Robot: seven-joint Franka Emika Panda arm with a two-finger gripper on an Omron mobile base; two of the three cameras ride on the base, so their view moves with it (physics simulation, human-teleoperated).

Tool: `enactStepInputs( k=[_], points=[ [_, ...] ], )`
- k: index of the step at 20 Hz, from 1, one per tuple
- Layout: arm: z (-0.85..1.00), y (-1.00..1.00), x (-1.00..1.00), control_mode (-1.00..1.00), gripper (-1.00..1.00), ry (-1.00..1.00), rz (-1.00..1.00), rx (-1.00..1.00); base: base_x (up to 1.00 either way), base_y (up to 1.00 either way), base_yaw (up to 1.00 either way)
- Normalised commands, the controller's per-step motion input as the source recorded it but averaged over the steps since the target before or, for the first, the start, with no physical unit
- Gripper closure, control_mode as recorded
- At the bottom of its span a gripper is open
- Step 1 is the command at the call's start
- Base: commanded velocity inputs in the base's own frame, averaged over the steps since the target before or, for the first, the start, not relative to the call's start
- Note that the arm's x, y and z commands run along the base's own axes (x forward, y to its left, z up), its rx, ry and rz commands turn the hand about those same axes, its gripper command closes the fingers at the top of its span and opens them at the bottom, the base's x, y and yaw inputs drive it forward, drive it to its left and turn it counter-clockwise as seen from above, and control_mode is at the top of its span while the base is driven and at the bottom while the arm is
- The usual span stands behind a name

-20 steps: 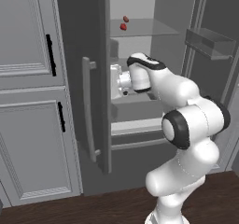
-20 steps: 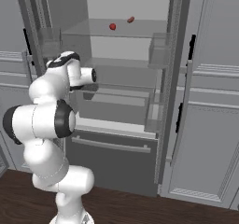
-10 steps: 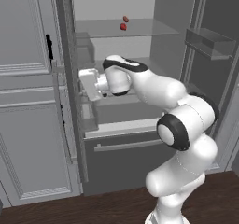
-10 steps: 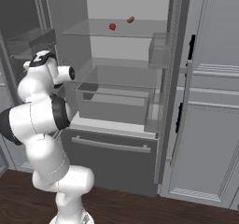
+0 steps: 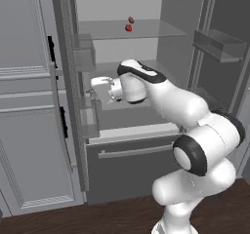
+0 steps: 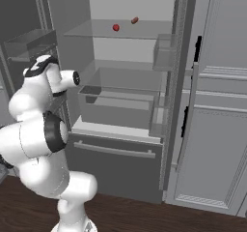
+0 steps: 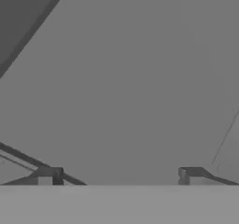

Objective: Take the strawberry from the fridge and place it on top of the pancake, located on the dining counter.

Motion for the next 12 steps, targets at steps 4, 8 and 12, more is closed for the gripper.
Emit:
enactStepInputs(
  k=[4,8,12],
  points=[
    [0.07,-0.88,-0.75,-1.00,-1.00,-0.25,-0.07,-0.01,0.00,0.00,0.00],
    [0.06,-0.72,-0.81,-1.00,-1.00,-0.26,-0.18,-0.13,0.00,0.00,0.00],
    [0.07,-0.74,-0.95,-1.00,-1.00,-0.26,-0.16,-0.16,0.00,0.00,0.00]
  ],
)
